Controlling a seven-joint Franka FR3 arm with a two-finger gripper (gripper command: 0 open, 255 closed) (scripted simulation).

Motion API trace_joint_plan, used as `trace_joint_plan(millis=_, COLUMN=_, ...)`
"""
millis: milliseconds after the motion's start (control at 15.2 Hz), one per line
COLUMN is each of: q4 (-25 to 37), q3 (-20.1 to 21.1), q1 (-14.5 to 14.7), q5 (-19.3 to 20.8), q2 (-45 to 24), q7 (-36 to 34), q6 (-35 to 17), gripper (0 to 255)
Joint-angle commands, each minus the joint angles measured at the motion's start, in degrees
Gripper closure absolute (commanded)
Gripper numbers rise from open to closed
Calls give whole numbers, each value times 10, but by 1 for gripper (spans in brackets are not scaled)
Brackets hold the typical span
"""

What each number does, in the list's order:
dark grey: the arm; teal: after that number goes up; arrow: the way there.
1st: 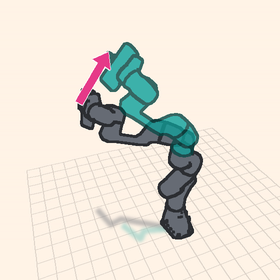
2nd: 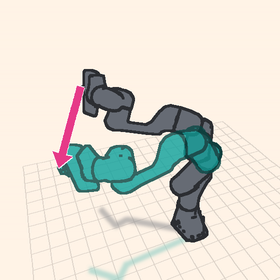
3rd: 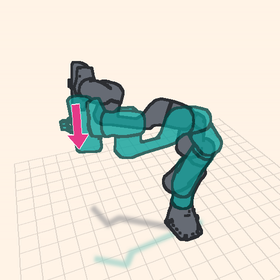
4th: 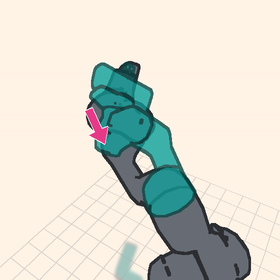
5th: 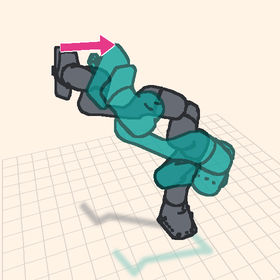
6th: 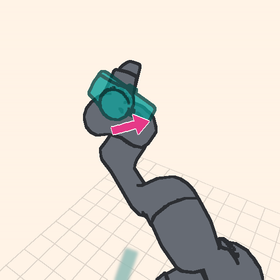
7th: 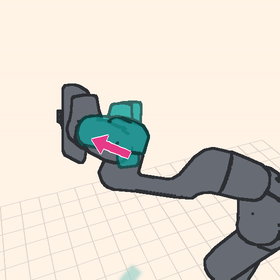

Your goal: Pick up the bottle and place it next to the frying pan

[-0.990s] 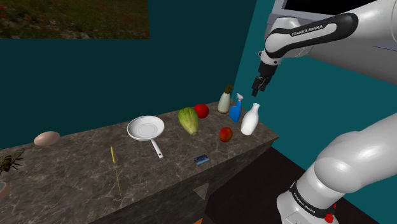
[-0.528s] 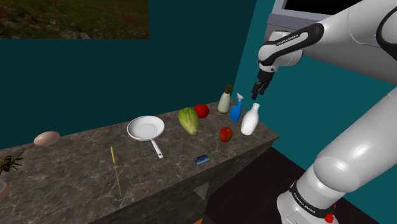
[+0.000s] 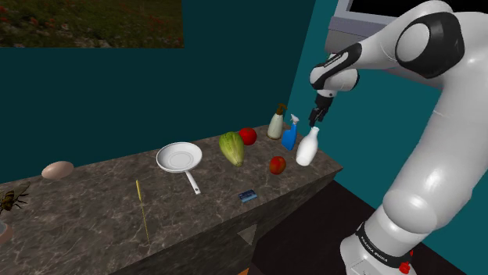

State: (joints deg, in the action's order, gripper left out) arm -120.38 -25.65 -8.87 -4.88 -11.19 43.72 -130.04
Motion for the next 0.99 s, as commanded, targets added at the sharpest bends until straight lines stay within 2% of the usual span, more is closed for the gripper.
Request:
trace_joint_plan(millis=0, q4=34, q3=1, q1=-16, q5=-24, q2=-46, q7=27, q6=-5, gripper=0)
trace_joint_plan(millis=330, q4=130, q3=15, q1=-64, q5=-73, q2=-159, q7=77, q6=-6, gripper=0)
trace_joint_plan(millis=924, q4=122, q3=29, q1=-74, q5=-92, q2=-196, q7=89, q6=-49, gripper=0)
